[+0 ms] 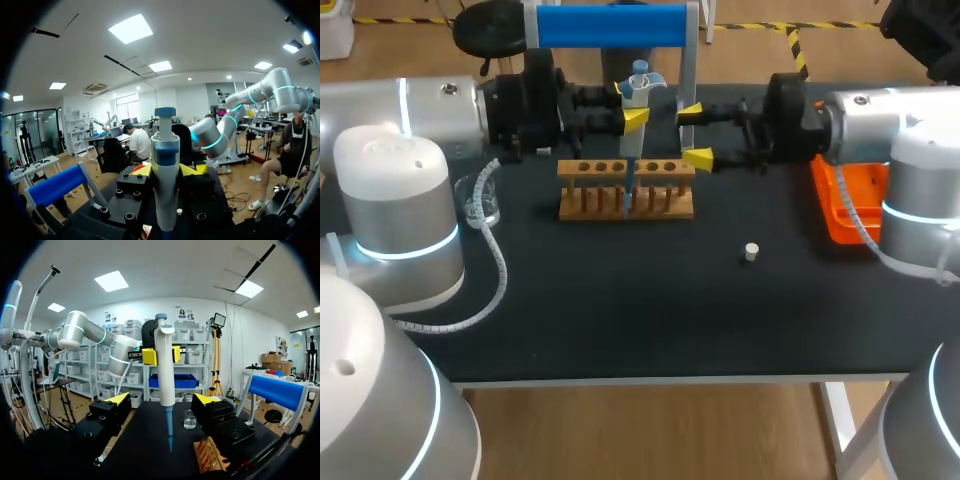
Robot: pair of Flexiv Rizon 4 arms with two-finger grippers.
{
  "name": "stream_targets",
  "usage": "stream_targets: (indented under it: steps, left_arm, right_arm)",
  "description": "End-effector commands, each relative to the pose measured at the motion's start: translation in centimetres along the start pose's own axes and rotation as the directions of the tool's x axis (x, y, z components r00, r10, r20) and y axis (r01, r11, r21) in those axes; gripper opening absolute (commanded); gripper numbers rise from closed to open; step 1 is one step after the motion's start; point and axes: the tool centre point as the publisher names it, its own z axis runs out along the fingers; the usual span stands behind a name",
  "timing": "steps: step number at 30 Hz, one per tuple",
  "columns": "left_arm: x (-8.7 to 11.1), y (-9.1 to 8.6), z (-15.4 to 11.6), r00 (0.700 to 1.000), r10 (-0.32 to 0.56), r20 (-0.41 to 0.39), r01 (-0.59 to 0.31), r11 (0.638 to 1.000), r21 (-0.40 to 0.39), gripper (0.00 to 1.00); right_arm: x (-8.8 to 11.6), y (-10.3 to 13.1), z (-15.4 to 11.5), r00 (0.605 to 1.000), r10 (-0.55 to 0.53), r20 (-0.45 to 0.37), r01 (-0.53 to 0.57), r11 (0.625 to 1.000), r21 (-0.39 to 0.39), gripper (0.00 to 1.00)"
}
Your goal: Invert the test tube, pick up the pipette, mount the tip to pipette, aspirate from beaker and dispense into the tube, eject the tip, return the pipette, and cap with the stopper.
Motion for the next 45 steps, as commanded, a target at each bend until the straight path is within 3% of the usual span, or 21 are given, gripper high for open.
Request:
stream_targets:
  steps: [1, 21, 39, 45]
  left_arm:
    - [0.0, 0.0, -0.1, 1.000, 0.001, 0.000, -0.001, 1.000, 0.003, 0.00]
    - [0.0, 0.0, -0.1, 1.000, 0.001, 0.000, -0.001, 1.000, 0.003, 0.00]
    - [0.0, 0.0, -0.1, 1.000, 0.001, 0.000, -0.001, 1.000, 0.003, 0.00]
    - [0.0, 0.0, -0.1, 1.000, 0.001, 0.000, -0.001, 1.000, 0.003, 0.00]
  right_arm:
    - [-0.5, 0.1, 1.7, 1.000, 0.003, 0.002, -0.003, 1.000, 0.003, 0.75]
    - [-0.5, 0.7, 4.6, 1.000, -0.012, -0.015, 0.013, 1.000, 0.018, 0.86]
    - [-1.0, 0.7, 6.3, 0.999, -0.019, -0.033, 0.019, 1.000, 0.012, 0.83]
    - [-1.0, 0.7, 6.8, 0.999, -0.018, -0.041, 0.018, 1.000, 0.009, 0.77]
